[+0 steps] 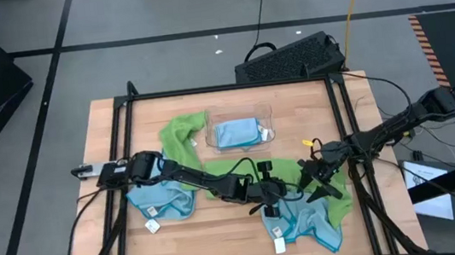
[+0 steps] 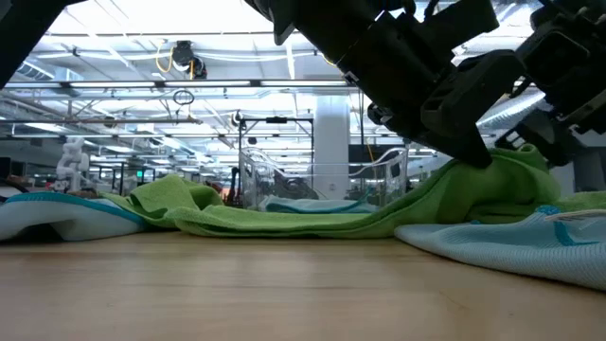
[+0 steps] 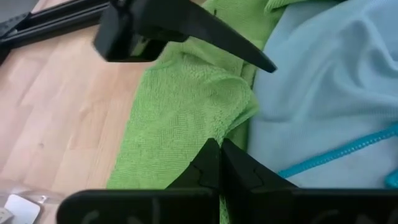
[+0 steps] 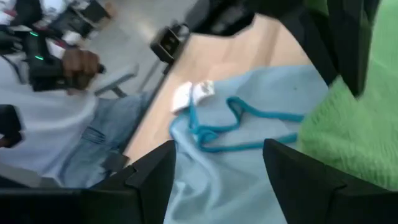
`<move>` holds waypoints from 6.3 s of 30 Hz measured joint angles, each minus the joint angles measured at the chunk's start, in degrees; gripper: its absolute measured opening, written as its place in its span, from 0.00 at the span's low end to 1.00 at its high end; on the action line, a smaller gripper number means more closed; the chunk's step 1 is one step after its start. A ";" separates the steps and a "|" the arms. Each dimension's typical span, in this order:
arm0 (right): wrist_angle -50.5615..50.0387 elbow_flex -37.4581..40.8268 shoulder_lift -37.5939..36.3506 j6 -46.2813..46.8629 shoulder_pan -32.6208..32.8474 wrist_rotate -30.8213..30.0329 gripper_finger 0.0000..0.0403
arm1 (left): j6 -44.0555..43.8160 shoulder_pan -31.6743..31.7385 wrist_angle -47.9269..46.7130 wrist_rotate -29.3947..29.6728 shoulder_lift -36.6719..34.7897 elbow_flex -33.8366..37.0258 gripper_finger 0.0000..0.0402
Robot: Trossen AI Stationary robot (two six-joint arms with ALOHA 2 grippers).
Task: Fold microfiber towels
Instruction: Fold the bottom left green microfiber cloth
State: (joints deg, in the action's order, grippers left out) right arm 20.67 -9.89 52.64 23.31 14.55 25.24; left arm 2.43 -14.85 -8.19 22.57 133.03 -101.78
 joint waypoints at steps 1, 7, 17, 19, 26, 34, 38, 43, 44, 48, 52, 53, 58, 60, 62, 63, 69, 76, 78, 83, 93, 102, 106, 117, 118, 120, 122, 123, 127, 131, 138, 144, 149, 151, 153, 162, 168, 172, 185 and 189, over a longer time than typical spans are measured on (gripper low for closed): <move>-0.55 0.00 0.00 0.08 0.82 -1.70 0.57 | 0.08 0.02 0.06 0.00 0.00 0.00 0.01; -1.22 0.00 -0.94 2.92 5.76 -5.75 0.54 | 0.29 0.04 0.05 0.00 0.00 0.00 0.01; -4.33 0.00 -9.83 -1.11 6.88 -19.80 0.54 | 0.71 0.04 0.05 -0.05 0.00 0.00 0.01; -7.77 0.00 -10.98 -2.97 6.41 -24.57 0.54 | 0.72 0.04 0.07 -0.07 0.00 0.00 0.01; -12.91 0.00 -10.37 -4.48 5.31 -27.58 0.54 | 1.35 0.04 0.15 -0.07 0.00 0.00 0.01; -14.03 0.00 -9.43 -5.82 8.83 -21.97 0.54 | 1.38 0.37 0.44 -0.07 0.00 0.02 0.01; -14.12 0.00 -9.42 -8.53 11.26 -22.57 0.53 | 1.33 0.50 0.26 -0.09 0.00 0.02 0.01; -16.02 0.00 -9.12 -16.19 16.19 -35.61 0.51 | 0.41 0.90 0.29 -0.13 0.00 0.02 0.01; -16.62 0.01 -8.69 -17.60 17.26 -38.31 0.51 | -0.08 1.04 0.29 -0.13 0.00 0.02 0.01; -16.28 0.04 -5.99 -20.52 20.59 -44.02 0.51 | -2.45 1.61 0.40 -0.31 0.00 0.04 0.01; -14.61 0.04 -1.90 -22.29 22.81 -47.92 0.51 | -4.23 2.21 0.44 -0.84 0.00 0.04 0.01; -14.15 0.04 -0.79 -22.68 23.32 -49.74 0.51 | -4.57 2.35 0.51 -1.12 0.00 0.04 0.01; -9.92 0.04 4.01 -24.41 24.62 -58.27 0.51 | -5.49 2.56 0.50 -1.42 0.00 0.04 0.01; -7.80 0.04 5.65 -25.52 24.63 -58.39 0.51 | -6.08 2.62 0.51 -1.66 0.00 0.04 0.01; -6.61 0.04 7.25 -25.77 24.63 -58.34 0.51 | -6.72 2.69 0.47 -1.77 0.00 0.04 0.01; -6.22 0.04 8.19 -25.71 24.63 -58.32 0.51 | -7.23 2.73 0.35 -1.75 0.00 0.04 0.01; -2.26 0.04 13.57 -24.08 24.82 -58.27 0.51 | -9.41 3.35 -0.04 -1.75 0.00 0.04 0.01; 2.27 0.04 16.51 -21.02 24.96 -62.29 0.48 | -12.03 3.65 -1.87 -1.75 0.00 0.04 0.01; 2.27 0.04 16.61 -19.56 24.94 -62.94 0.43 | -13.05 3.65 -2.68 -1.75 0.00 0.04 0.01; 3.03 0.04 16.61 -19.49 25.42 -62.67 0.28 | -14.64 3.65 -3.80 -1.68 0.00 0.04 0.02; 4.08 0.04 14.99 -19.87 27.19 -62.52 0.03 | -11.39 3.16 -3.71 -1.08 0.00 0.04 0.06; 3.99 0.04 11.39 -19.22 27.08 -60.92 0.01 | 2.57 -0.56 5.17 6.56 0.02 0.04 0.39; 3.97 0.04 9.35 -18.02 27.02 -59.83 0.01 | 8.21 -1.32 7.66 7.93 0.02 0.04 0.48; 3.98 0.04 6.18 -16.68 25.91 -55.07 0.01 | 19.81 0.27 9.99 4.42 0.11 0.04 0.52; 3.97 0.04 6.16 -16.36 25.52 -54.88 0.01 | 20.47 0.72 10.57 3.04 0.51 0.04 0.52; 3.77 0.04 6.19 -15.97 24.81 -53.88 0.01 | 22.35 1.25 11.65 1.25 1.04 0.07 0.51; 3.71 0.04 6.17 -15.46 24.12 -52.95 0.01 | 23.70 1.61 12.20 -0.86 1.16 0.09 0.49; 3.65 0.04 6.16 -15.11 23.83 -52.26 0.01 | 23.88 1.68 12.57 -1.59 1.14 0.09 0.47; 3.07 0.04 6.19 -14.97 22.81 -50.81 0.01 | 23.43 1.66 13.27 -2.63 1.09 0.09 0.38; 3.07 0.04 6.18 -15.08 21.95 -50.43 0.01 | 22.17 1.73 14.30 -5.41 1.07 0.09 0.30; 2.63 0.04 6.16 -15.37 21.37 -50.36 0.01 | 16.91 2.01 15.09 -8.79 1.07 0.09 0.23; 2.62 0.04 6.19 -15.10 21.23 -48.97 0.01 | 16.55 1.99 15.02 -8.83 1.05 0.09 0.22; 2.66 0.04 6.16 -14.58 21.14 -48.90 0.01 | 17.28 1.99 15.56 -8.83 1.04 0.09 0.18; 2.64 0.04 6.18 -14.54 21.13 -48.92 0.01 | 16.92 1.97 14.64 -8.82 0.98 0.09 0.16; 2.71 0.04 6.19 -14.22 21.13 -48.91 0.01 | 17.06 1.79 13.76 -8.69 0.94 0.09 0.14; 3.52 0.04 6.19 -13.47 21.13 -48.88 0.01 | 20.52 0.41 14.48 -3.06 0.92 0.07 0.35; 4.18 0.04 6.23 -13.47 20.93 -47.42 0.01 | 21.43 0.50 14.95 -3.02 1.74 -0.04 0.44; 4.01 0.04 6.21 -12.04 20.36 -47.09 0.01 | 22.17 0.39 15.83 -2.97 3.05 -0.04 0.44; 4.19 0.04 6.16 -11.98 18.77 -44.45 0.01 | 25.51 0.11 20.29 -2.79 3.49 0.02 0.17; 4.07 0.04 6.16 -12.05 18.77 -44.40 0.01 | 24.75 0.07 20.31 -2.82 3.58 0.02 0.03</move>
State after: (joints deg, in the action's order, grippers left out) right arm 24.74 -9.85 58.81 11.26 33.32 -19.16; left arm 27.18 -14.78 12.12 19.75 136.62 -101.75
